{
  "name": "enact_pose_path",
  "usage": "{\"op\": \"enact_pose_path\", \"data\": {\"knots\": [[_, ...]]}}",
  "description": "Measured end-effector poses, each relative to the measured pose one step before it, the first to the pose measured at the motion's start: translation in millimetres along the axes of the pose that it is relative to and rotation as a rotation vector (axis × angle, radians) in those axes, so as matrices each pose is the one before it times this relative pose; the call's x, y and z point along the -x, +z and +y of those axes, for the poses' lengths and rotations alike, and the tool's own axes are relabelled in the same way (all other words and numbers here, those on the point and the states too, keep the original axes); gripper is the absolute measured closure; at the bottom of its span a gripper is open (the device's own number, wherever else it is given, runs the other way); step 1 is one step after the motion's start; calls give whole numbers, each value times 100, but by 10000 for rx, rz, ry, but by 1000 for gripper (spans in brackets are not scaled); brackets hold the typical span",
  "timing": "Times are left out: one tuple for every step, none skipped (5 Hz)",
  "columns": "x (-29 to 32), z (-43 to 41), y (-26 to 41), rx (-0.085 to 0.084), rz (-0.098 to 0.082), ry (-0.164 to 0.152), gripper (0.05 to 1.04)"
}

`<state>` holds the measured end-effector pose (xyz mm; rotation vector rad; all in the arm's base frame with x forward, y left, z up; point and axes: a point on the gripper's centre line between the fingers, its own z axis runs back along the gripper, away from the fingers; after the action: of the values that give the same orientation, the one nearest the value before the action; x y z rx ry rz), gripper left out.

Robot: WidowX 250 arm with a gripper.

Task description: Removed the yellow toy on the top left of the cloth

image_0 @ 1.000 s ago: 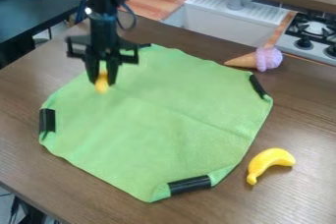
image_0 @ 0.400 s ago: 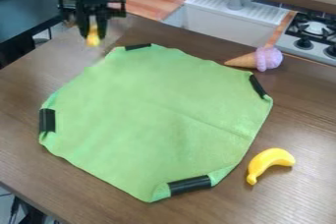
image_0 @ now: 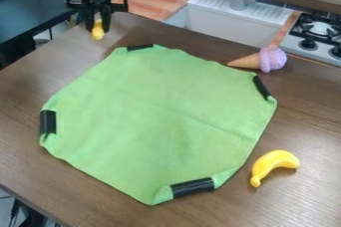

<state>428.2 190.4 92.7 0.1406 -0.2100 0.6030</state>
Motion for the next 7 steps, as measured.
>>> {"op": "enact_pose_path", "data": {"knots": [[-1387, 114, -1108, 91, 30, 122, 789], [-946, 482, -941, -108, -121, -36, 789], [92, 133, -971, 19, 89, -179, 789], [526, 156, -1076, -87, 73, -56, 789], [279, 6, -564, -22, 24, -87, 789], [-12, 76, -70, -50, -27, 64, 750], [316, 370, -343, -246, 97, 159, 457]]}}
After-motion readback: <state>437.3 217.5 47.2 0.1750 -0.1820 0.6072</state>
